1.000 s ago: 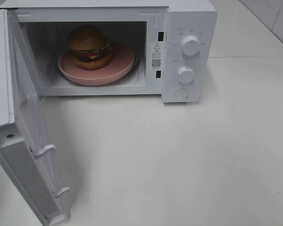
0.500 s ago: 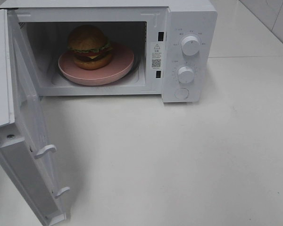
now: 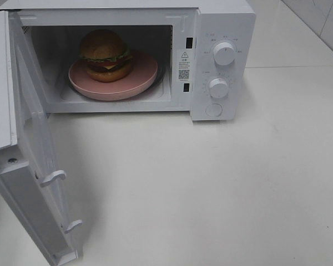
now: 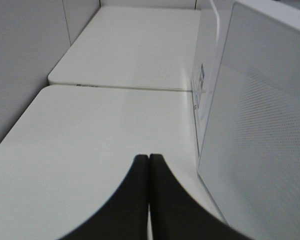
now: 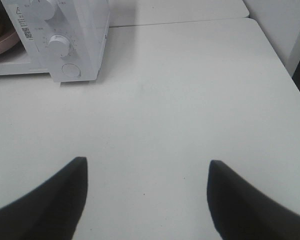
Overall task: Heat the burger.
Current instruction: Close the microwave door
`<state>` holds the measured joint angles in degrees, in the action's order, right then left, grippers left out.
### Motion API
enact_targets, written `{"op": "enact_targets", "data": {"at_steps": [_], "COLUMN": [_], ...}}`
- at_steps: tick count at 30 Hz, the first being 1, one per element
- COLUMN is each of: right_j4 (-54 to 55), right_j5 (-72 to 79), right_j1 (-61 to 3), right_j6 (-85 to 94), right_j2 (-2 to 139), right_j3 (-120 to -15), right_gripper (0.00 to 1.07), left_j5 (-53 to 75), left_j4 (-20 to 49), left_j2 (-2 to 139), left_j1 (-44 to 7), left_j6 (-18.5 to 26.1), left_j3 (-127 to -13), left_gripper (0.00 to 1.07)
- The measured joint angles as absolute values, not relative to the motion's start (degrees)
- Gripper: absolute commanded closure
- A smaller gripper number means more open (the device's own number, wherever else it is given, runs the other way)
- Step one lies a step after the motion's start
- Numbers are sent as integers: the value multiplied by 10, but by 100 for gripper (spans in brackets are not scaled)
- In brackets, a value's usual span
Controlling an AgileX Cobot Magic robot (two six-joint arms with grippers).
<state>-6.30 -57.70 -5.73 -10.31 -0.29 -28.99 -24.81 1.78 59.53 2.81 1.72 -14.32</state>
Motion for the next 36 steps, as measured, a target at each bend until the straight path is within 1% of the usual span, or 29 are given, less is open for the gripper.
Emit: {"op": "enact_targets", "data": {"at_steps": [1, 2, 3, 4, 5, 6, 7, 8, 9, 10, 13, 19, 21, 22, 24, 25, 27, 31, 32, 36], "right_j4": [-63, -63, -63, -63, -63, -63, -63, -63, -63, -63, -63, -63, -63, -63, -63, -63, -63, -63, -63, -63], "right_j5": [-577, -577, -577, -577, -577, -577, -577, -577, -578, -578, -578, -578, -578, -578, -578, -578, -578, -578, -578, -578], "right_j1": [-57, -57, -57, -57, -57, -57, -57, -57, -57, -57, -57, -57, -57, -57, -57, -57, -57, -57, -57, -57], "right_j6": [-103, -103, -103, -103, -103, -103, -103, -103, -103, -103, -103, -103, -103, -103, -103, -103, -103, -103, -103, -103], "right_j2": [-3, -3, -3, -3, -3, -3, -3, -3, -3, -3, -3, -3, -3, -3, -3, -3, -3, -3, -3, -3], "right_j3": [-290, -290, -290, -290, -290, -290, -290, -290, -290, -290, -290, -290, -290, -290, -290, -290, -290, -290, -290, -290], "right_gripper": [43, 43, 43, 43, 43, 43, 43, 43, 43, 43, 43, 43, 43, 43, 43, 43, 43, 43, 43, 43], "left_j5": [-293, -341, -341, -358, -358, -388, -402, -402, -426, -442, -469, -506, -537, -537, -570, -570, -587, -587, -587, -587], "left_j4": [-19, -69, -69, -91, -91, -136, -158, -158, -192, -210, -228, -257, -297, -297, -326, -326, -349, -367, -380, -388], "left_j2": [622, 644, 644, 654, 654, 676, 687, 687, 710, 731, 761, 795, 825, 825, 846, 846, 863, 872, 877, 878], "left_j1": [28, 28, 28, 28, 28, 28, 28, 28, 28, 28, 28, 28, 28, 28, 28, 28, 28, 28, 28, 25], "left_j6": [0, -29, -29, -39, -39, -64, -77, -77, -101, -116, -129, -137, -151, -151, -162, -162, -168, -170, -178, -195], "left_j3": [-143, -143, -143, -143, -143, -143, -143, -143, -143, -142, -142, -142, -143, -143, -143, -143, -143, -151, -164, -183], "left_gripper": [107, 107, 107, 107, 107, 107, 107, 107, 107, 107, 107, 107, 107, 107, 107, 107, 107, 107, 107, 107]}}
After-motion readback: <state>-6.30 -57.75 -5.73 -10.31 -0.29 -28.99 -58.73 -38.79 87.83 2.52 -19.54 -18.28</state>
